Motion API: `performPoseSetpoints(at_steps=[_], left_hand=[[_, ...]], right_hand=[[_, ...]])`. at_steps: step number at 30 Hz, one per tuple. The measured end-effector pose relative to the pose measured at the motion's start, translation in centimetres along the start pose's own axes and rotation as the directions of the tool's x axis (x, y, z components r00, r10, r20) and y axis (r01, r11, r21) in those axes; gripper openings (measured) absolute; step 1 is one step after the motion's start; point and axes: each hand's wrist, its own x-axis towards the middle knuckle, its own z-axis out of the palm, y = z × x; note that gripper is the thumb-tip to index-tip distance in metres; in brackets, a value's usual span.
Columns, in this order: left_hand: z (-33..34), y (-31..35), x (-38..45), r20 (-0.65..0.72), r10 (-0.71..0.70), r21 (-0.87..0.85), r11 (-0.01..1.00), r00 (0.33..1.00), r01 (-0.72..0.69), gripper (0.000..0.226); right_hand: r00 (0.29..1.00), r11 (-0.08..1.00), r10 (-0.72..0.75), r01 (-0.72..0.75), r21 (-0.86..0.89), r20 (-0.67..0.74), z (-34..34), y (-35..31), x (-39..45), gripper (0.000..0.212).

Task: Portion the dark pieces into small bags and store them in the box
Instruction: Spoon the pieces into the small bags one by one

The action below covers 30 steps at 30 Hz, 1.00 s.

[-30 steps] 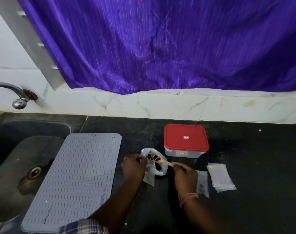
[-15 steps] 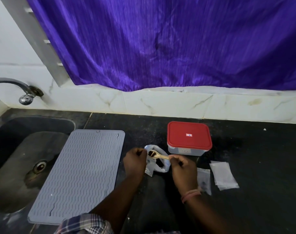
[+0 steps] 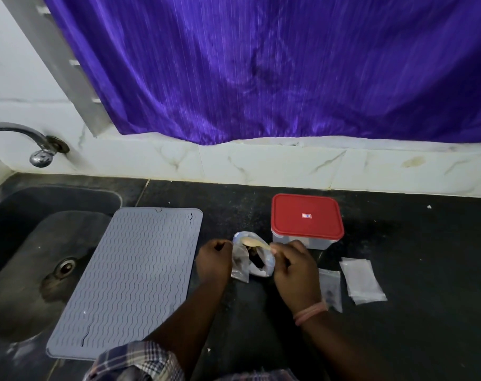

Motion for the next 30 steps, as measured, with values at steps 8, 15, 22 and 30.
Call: performPoseSetpoints(at_steps=[8,15,22,30], left_hand=[[0.8,-0.6,-0.6,0.214,0.138,0.104,0.981,0.967,-0.163,0.009],[1.7,-0.7,0.0,0.250,0.124,0.272,0.943,0.960,-0.193,0.011],[2.0,-1.4,0.8,0.223,0.048,0.291,0.950,0.974,-0.113,0.014],[2.2,-1.7,1.0,0.234,0.034,0.236,0.967,0.972,-0.090,0.008]], right_hand=[[0.990,0.979,0.065,-0.038,-0.202,0.127,0.6,2.0,-0.2,0.017],[0.951,0.903,-0.025,0.154,-0.402,0.307,2.7,2.2,0.4,0.012],[0.961,0.972,0.181,-0.143,-0.186,0.207,3.3,1.9,0.8,0.016],[0.737,0.730,0.618,-0.667,0.148,0.273,3.5,3.1,1.3,0.016]])
